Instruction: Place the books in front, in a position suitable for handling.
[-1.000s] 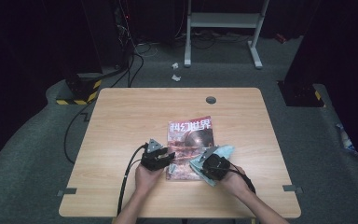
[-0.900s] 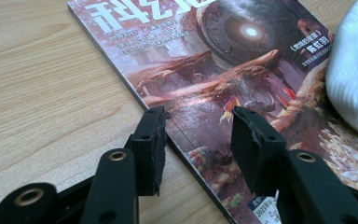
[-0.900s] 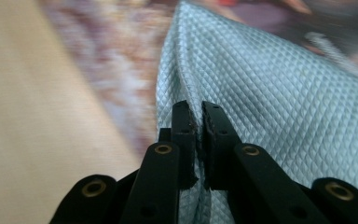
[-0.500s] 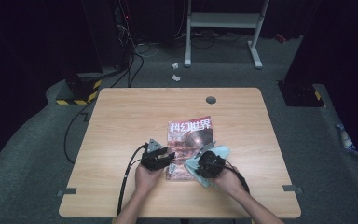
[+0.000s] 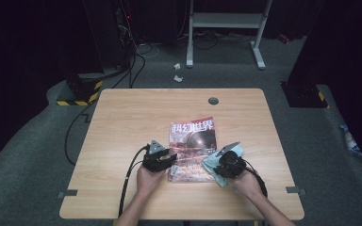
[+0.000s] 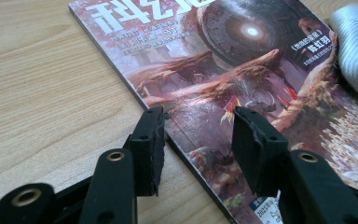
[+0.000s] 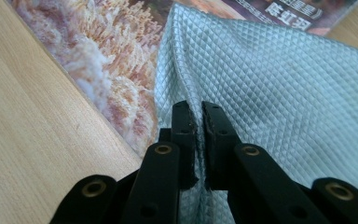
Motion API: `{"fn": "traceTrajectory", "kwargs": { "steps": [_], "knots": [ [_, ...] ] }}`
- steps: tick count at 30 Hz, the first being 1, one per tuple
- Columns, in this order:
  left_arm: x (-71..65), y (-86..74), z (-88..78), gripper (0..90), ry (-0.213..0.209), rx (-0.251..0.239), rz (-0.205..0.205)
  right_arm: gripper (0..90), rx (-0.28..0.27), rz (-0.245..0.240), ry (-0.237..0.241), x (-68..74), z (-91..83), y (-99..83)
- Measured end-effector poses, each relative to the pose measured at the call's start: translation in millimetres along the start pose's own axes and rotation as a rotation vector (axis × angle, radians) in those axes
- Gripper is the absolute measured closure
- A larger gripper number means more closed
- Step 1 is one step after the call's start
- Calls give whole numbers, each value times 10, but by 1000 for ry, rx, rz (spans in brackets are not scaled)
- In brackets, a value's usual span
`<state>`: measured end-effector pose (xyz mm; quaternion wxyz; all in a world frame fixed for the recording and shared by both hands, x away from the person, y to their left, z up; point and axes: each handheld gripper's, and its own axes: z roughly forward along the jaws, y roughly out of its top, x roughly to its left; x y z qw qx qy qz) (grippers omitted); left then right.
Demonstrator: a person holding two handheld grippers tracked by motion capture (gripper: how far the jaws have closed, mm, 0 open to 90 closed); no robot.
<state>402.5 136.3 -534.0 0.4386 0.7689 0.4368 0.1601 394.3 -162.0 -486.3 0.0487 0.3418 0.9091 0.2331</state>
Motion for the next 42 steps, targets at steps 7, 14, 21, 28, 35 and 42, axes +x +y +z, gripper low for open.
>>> {"fn": "traceTrajectory", "kwargs": {
  "steps": [7, 14, 21, 28, 35, 42],
  "knots": [
    [2, 0, 0, 541, -3, 1, -4, 840, 4, -164, 16, 484, 179, 254],
    [7, -1, -7, 543, -8, 4, -12, 841, 6, -242, 84, 779, 352, 522],
    [90, 2, -42, 594, -10, 10, -68, 721, 29, -133, 67, 536, 214, 365],
    [104, 1, -43, 650, -38, 14, -78, 546, -60, -125, -22, 484, 117, 447],
    [130, 6, -41, 667, -50, 17, -92, 702, 2, -160, -17, 574, 390, 649],
    [135, 9, -38, 667, -54, 19, -89, 832, 23, -262, 72, 957, 500, 809]
  ]
}}
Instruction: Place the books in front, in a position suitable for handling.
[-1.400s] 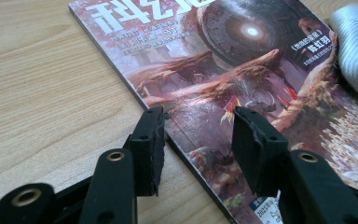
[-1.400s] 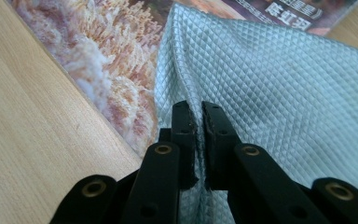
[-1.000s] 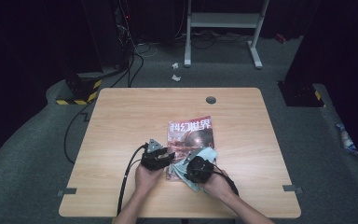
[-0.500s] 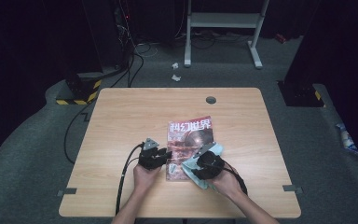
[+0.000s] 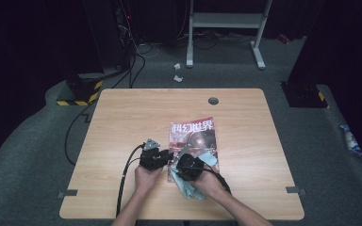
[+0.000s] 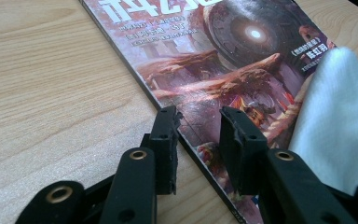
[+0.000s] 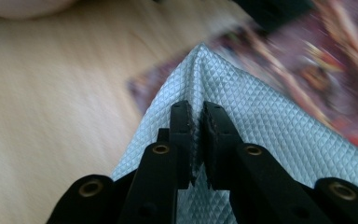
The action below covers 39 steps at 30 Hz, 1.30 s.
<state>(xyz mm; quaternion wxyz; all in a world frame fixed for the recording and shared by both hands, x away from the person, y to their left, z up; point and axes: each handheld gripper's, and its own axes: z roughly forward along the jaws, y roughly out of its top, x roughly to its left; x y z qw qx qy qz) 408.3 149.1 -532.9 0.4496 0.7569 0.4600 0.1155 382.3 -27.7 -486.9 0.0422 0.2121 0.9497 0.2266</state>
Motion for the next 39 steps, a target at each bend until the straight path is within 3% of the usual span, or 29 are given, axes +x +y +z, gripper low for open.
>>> {"fn": "traceTrajectory", "kwargs": {
  "steps": [5, 10, 14, 19, 24, 26, 29, 31, 39],
  "knots": [
    [-5, -1, 1, 667, -1, 0, 2, 839, -10, -43, 22, 151, 77, 131],
    [-9, -4, 0, 664, -1, -2, 4, 844, -19, -34, 24, 112, 37, 37],
    [-16, -6, 0, 655, -2, -1, 15, 846, -27, 33, -26, -115, -152, -331],
    [-31, -9, 4, 656, -9, 0, 22, 850, -10, 126, -123, -441, -401, -783],
    [-53, -15, 8, 657, -29, 4, 33, 853, 8, 190, -176, -659, -500, -944],
    [-51, -13, 9, 658, -30, 4, 33, 853, 14, 210, -173, -695, -502, -934],
    [-52, -12, 12, 659, -29, 3, 33, 854, 40, 203, -204, -647, -478, -861],
    [-53, -11, 14, 659, -26, 3, 34, 853, 27, 199, -171, -614, -437, -791],
    [-46, -9, 12, 660, -27, 5, 34, 854, -6, 64, -45, -218, -130, -252]
  ]
}}
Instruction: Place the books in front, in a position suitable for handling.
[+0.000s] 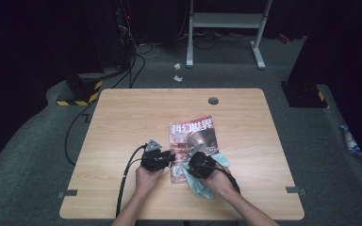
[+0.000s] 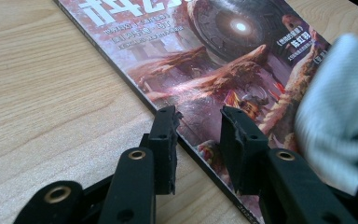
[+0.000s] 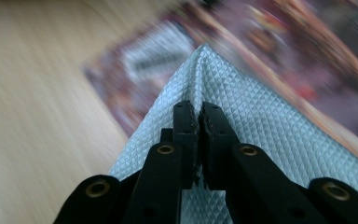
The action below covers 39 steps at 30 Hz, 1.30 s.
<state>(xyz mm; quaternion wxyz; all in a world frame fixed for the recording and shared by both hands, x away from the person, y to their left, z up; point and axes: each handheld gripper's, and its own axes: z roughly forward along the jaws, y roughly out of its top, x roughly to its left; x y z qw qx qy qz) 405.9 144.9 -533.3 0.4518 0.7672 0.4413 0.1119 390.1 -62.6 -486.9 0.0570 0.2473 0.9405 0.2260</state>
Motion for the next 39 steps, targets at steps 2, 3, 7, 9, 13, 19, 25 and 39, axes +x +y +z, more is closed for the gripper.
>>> {"fn": "traceTrajectory", "kwargs": {
  "steps": [2, 3, 7, 9, 13, 19, 25, 39],
  "knots": [
    [-1, -1, 1, 660, -1, -2, -4, 853, -15, -23, 32, 111, 77, 121],
    [-2, -1, 2, 659, -1, -2, -6, 853, -21, -35, 37, 142, 103, 161],
    [-2, -1, 1, 659, 1, -3, -2, 851, -35, -34, 55, 152, 133, 195],
    [-1, -2, 1, 657, -1, -4, -6, 851, -33, -16, 54, 79, 106, 148],
    [2, -1, 1, 656, 0, -3, 0, 851, -16, 50, -25, -178, -21, -57],
    [-3, 0, 7, 650, 2, -6, 0, 851, -18, 248, -137, -724, -285, -533],
    [-8, 0, 10, 650, 8, -7, 3, 850, -7, 194, -162, -596, -231, -439],
    [-2, 0, 7, 650, 6, -6, 4, 851, -52, -20, -1, 122, 209, 327]
  ]
}}
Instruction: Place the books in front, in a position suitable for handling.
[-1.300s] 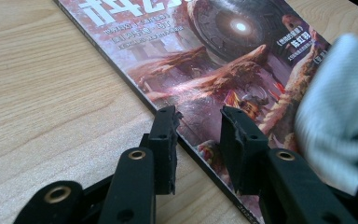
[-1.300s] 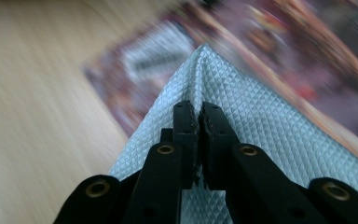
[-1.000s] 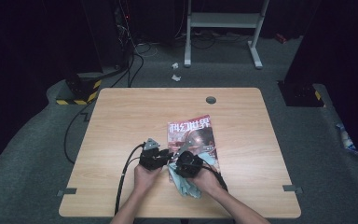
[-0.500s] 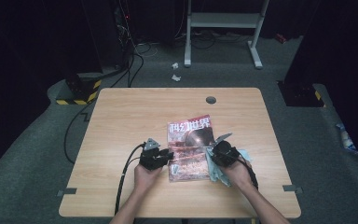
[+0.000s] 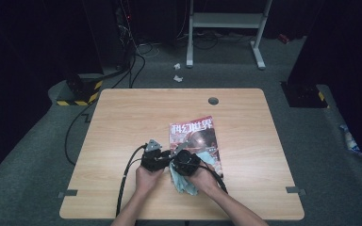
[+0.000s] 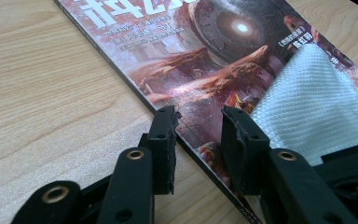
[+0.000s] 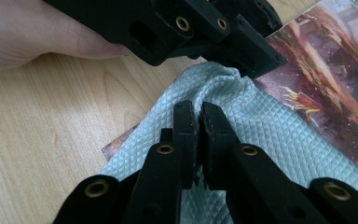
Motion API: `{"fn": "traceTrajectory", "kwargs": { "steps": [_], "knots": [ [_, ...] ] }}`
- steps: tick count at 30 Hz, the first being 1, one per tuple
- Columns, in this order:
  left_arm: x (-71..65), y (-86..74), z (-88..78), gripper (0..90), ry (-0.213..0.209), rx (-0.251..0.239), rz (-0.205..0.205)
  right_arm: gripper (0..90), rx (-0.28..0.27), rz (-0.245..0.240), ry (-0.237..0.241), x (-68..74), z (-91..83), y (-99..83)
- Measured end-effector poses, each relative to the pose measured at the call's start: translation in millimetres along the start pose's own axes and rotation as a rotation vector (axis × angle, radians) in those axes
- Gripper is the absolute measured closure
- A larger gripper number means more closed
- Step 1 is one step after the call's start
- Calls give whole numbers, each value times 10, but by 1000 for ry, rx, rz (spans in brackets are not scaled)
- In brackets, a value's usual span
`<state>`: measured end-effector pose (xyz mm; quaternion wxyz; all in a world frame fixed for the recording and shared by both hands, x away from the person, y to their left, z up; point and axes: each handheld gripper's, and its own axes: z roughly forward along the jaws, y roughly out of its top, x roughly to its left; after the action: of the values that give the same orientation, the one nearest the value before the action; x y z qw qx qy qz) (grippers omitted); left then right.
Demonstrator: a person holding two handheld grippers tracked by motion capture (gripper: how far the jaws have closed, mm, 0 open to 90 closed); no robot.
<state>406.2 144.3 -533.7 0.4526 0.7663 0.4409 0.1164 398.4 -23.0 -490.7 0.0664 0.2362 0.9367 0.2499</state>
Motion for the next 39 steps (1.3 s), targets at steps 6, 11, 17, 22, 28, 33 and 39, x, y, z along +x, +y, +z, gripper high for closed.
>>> {"fn": "traceTrajectory", "kwargs": {
  "steps": [6, 11, 17, 22, 28, 33, 39],
  "knots": [
    [-5, -2, 0, 650, 0, -1, -3, 851, -1, 46, -47, -249, -93, -163],
    [-4, -2, 0, 650, 0, -1, -1, 851, 3, 215, -132, -709, -284, -477],
    [-4, -1, 0, 650, 0, -1, 0, 851, -15, 306, -174, -950, -429, -733],
    [-2, 0, 0, 649, 2, 0, 2, 849, 9, 241, -184, -794, -367, -611],
    [-1, -1, 0, 647, 1, -1, -1, 849, -2, 92, -98, -360, -146, -256],
    [-4, -1, -1, 641, 1, 0, -3, 848, -10, -20, -76, -30, -7, -34],
    [-5, -2, -1, 641, 2, -1, -1, 842, -18, 5, -86, -160, -52, -124]
  ]
}}
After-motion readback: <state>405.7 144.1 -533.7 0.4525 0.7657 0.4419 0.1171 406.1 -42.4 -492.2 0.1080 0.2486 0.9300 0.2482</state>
